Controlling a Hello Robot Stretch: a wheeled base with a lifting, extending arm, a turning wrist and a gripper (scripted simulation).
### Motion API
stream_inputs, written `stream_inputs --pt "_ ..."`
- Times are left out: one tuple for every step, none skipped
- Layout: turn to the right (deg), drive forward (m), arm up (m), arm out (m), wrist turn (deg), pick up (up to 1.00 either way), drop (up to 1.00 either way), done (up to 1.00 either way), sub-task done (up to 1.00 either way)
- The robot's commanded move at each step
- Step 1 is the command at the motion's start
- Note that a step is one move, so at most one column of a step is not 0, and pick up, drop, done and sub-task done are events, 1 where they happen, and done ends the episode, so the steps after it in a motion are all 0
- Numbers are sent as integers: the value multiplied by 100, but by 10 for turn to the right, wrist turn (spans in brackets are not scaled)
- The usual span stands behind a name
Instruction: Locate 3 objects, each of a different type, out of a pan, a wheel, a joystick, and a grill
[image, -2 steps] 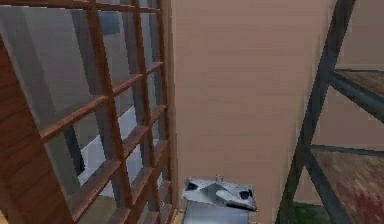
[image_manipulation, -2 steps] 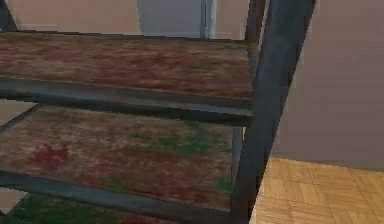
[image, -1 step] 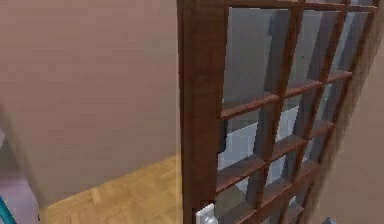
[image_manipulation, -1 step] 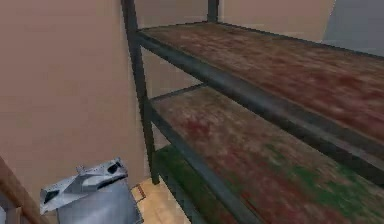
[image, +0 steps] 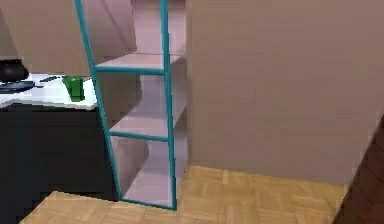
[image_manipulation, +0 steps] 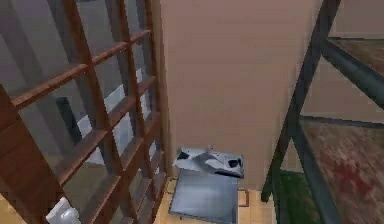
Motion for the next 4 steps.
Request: stream_inputs --pt "-300 0 0 0 0 0 0 0 0" --pt "0 100 0 0 0 0 0 0 0" --pt "-450 0 0 0 0 0 0 0 0" --pt "-30 0 0 0 0 0 0 0 0"
